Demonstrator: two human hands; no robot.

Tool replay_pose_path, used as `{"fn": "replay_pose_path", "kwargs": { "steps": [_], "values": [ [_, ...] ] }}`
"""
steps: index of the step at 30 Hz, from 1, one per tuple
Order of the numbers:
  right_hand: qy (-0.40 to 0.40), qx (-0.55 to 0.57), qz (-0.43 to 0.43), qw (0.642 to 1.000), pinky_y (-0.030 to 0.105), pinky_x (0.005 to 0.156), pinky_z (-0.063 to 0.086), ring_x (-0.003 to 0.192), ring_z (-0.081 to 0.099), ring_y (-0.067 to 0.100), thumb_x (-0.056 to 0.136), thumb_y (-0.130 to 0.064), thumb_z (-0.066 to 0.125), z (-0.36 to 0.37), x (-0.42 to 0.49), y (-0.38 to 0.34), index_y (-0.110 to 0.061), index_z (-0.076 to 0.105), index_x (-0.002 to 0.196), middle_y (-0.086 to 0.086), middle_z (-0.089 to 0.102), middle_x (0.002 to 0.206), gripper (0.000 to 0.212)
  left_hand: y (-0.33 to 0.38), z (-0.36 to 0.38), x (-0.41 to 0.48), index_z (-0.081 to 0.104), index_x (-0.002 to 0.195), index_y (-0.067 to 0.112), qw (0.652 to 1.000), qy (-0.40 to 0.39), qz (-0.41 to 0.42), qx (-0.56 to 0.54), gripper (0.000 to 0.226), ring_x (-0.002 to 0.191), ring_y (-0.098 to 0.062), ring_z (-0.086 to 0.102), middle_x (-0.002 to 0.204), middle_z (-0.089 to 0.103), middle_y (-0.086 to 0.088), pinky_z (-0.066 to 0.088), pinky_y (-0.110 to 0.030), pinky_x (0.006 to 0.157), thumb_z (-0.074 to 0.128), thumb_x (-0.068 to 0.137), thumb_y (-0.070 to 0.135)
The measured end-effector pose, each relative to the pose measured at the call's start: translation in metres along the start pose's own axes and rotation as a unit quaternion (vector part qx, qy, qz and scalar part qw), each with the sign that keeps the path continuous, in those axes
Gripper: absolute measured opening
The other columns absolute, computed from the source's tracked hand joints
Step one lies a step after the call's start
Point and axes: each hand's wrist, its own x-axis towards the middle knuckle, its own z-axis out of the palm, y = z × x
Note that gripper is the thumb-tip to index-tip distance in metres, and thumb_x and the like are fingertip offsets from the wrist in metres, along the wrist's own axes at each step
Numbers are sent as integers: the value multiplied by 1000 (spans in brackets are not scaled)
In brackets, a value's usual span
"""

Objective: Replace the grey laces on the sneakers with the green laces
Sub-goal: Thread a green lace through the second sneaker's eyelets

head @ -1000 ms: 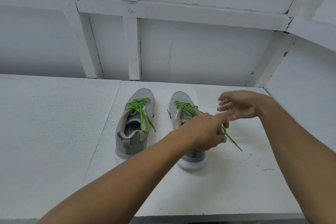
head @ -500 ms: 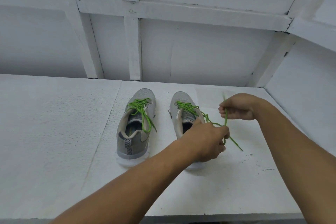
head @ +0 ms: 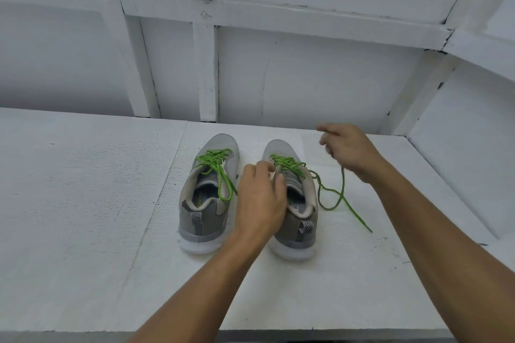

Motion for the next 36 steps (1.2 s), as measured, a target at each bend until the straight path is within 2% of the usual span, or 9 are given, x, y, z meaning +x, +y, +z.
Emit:
{"fn": "replay_pose_path", "kwargs": {
  "steps": [1,4,8,11,14,19,24,28,36],
  "values": [
    [-7,-5,-40,999,15,51,38,59,52,7,98,-6,43,6,-9,-3,-26,55,119,-6,61,75,32,-5,1,0,55,114,13,1000,-6,-21,-15,26,98,-23,56,110,53,-3,45,-37,86,51,98,32],
    [5,-12,-113,994,16,56,45,61,60,10,97,-8,47,26,-27,-7,-20,51,105,-6,69,80,15,-14,6,1,57,110,14,999,-9,-36,-24,27,90,-21,58,106,54,0,41,-29,76,52,97,37],
    [29,-28,-140,989,12,67,46,67,60,1,88,-13,67,44,-44,-1,-19,71,88,-9,69,79,8,-16,11,5,60,99,18,997,24,-50,-48,23,81,-15,58,94,61,4,36,-24,68,54,95,39],
    [12,-66,-134,989,19,74,49,78,62,9,86,-13,68,53,-53,5,-16,74,89,-5,70,84,7,-13,13,5,63,99,17,988,41,-87,-124,23,82,-12,60,89,64,6,44,-26,71,55,96,38],
    [0,-79,-127,989,25,78,51,83,63,13,86,-11,67,57,-54,8,-15,73,91,-1,70,87,9,-14,19,6,66,101,17,974,51,-130,-181,18,85,-16,63,87,68,4,49,-31,76,55,96,30],
    [-24,-94,-119,988,22,69,46,76,56,7,86,-9,64,57,-51,5,-20,64,90,-9,61,80,12,-15,25,7,70,92,21,928,49,-226,-291,15,88,-18,66,86,71,3,54,-40,83,54,92,19],
    [-39,-139,-130,981,30,65,45,74,54,14,84,-8,60,57,-49,2,-24,56,91,-7,61,84,18,-14,26,7,70,89,22,918,53,-235,-315,15,88,-17,67,86,72,4,55,-41,84,55,93,22],
    [-52,-161,-135,976,31,64,45,68,49,6,84,-10,59,57,-46,0,-25,55,93,-7,62,87,18,-14,26,7,69,89,24,915,51,-241,-321,15,90,-18,67,86,71,4,54,-40,83,55,93,21],
    [-68,-203,-162,963,35,69,49,81,56,19,85,-12,59,61,-43,-4,-23,56,99,-7,64,91,18,-16,28,7,69,89,24,911,49,-239,-332,15,87,-19,67,84,72,4,55,-44,84,55,92,22]
  ]
}}
